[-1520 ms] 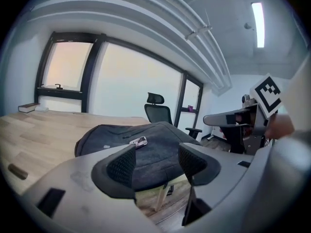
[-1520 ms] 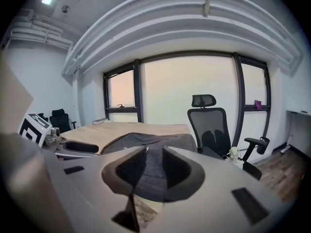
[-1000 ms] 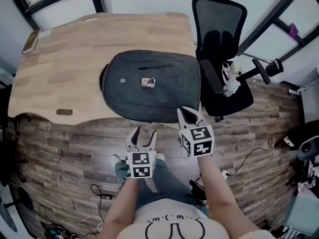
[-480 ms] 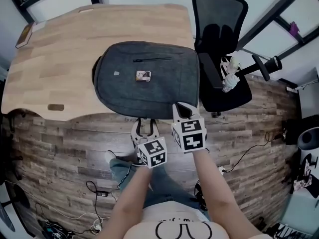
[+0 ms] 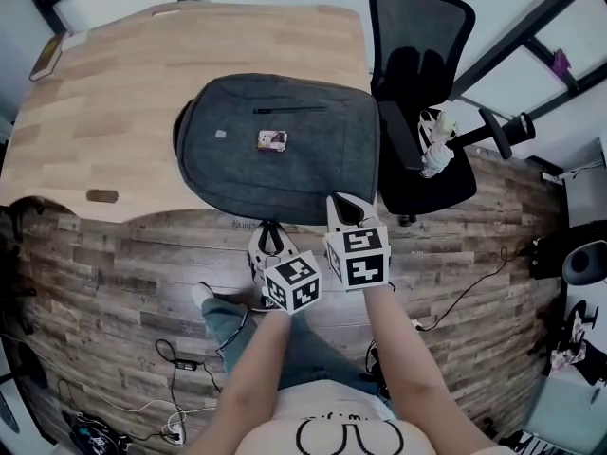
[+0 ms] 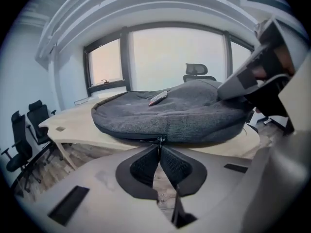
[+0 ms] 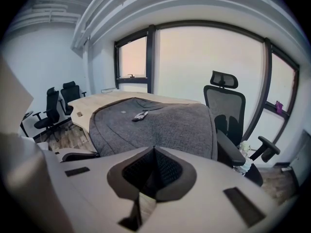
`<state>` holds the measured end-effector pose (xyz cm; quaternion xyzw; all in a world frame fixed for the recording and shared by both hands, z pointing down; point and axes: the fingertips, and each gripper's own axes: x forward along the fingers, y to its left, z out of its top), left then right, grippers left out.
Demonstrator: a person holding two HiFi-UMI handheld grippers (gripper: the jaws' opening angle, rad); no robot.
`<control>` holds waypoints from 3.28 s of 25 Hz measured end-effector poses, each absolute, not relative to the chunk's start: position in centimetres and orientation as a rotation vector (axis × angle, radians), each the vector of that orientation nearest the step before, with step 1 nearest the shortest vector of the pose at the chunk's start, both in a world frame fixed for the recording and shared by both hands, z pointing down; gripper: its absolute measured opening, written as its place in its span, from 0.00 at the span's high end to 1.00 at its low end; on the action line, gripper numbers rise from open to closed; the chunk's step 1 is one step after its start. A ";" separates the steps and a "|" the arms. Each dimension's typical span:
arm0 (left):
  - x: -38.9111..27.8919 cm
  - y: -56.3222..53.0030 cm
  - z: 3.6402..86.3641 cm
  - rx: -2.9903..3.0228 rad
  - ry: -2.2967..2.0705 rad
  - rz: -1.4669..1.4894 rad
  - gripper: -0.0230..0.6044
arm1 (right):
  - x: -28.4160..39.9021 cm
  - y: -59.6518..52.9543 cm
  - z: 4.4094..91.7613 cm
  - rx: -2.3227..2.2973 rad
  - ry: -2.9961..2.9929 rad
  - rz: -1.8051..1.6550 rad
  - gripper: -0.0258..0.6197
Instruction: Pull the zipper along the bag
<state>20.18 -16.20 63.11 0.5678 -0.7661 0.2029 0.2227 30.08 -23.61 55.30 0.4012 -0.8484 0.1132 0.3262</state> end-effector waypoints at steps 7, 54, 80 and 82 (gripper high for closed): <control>20.6 -15.4 61.9 1.741 -2.081 0.701 0.93 | 30.1 -23.7 55.4 1.061 -2.214 0.280 0.88; 0.4 -16.8 62.5 1.915 -1.788 0.746 0.92 | 30.1 -23.7 57.3 0.984 -2.015 0.136 0.88; -1.8 -19.9 61.5 2.412 -0.991 0.791 0.93 | 28.1 -32.5 57.7 1.287 -1.663 0.309 0.88; -1.5 -19.8 61.4 2.394 -0.993 0.779 0.93 | 27.5 -34.4 57.7 1.273 -1.676 0.281 0.88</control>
